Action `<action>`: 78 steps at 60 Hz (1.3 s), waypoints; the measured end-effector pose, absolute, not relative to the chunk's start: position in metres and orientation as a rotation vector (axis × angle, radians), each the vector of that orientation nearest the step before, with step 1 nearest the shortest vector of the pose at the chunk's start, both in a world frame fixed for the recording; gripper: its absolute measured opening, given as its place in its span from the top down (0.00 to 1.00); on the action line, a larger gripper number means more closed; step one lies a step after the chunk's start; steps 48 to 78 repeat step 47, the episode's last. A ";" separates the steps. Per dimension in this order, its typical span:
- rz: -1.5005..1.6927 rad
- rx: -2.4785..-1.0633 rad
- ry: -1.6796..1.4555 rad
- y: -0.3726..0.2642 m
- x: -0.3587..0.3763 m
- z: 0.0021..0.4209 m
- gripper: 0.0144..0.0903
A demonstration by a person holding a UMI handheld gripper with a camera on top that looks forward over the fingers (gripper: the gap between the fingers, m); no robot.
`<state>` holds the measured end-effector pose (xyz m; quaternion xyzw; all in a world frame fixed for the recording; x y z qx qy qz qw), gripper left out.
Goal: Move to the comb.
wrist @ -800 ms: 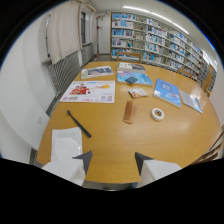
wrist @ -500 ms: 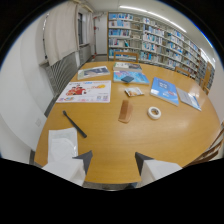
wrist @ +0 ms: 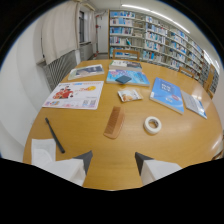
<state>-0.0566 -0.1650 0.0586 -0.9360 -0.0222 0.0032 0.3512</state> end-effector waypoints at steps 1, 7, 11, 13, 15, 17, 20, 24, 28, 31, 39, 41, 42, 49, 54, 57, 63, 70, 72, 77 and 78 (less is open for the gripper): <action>0.009 -2.424 -0.060 -0.160 -0.056 0.057 0.08; 0.025 -2.429 -0.084 -0.133 -0.051 0.049 0.08; 0.029 -2.432 -0.096 -0.115 -0.048 0.044 0.08; 0.031 -2.434 -0.101 -0.106 -0.046 0.042 0.08; 0.028 -2.434 -0.102 -0.097 -0.044 0.039 0.08; 0.030 -2.436 -0.105 -0.089 -0.043 0.037 0.08; 0.031 -2.437 -0.103 -0.077 -0.042 0.034 0.08; 0.031 -2.440 -0.104 -0.062 -0.040 0.030 0.08; 0.037 -2.443 -0.113 -0.049 -0.041 0.026 0.08; 0.044 -2.446 -0.119 -0.041 -0.042 0.023 0.08; 0.060 -2.454 -0.126 -0.028 -0.045 0.020 0.07; 0.062 -2.455 -0.126 -0.027 -0.045 0.019 0.08; 0.061 -2.456 -0.126 -0.027 -0.045 0.019 0.08; 0.064 -2.465 -0.120 -0.027 -0.045 0.017 0.08; 0.064 -2.465 -0.120 -0.027 -0.045 0.017 0.08; 0.064 -2.465 -0.120 -0.027 -0.045 0.017 0.08; 0.064 -2.465 -0.120 -0.027 -0.045 0.017 0.08; 0.064 -2.465 -0.120 -0.027 -0.045 0.017 0.08; 0.064 -2.465 -0.120 -0.027 -0.045 0.017 0.08; 0.064 -2.465 -0.120 -0.027 -0.045 0.017 0.08; 0.064 -2.465 -0.120 -0.027 -0.045 0.017 0.08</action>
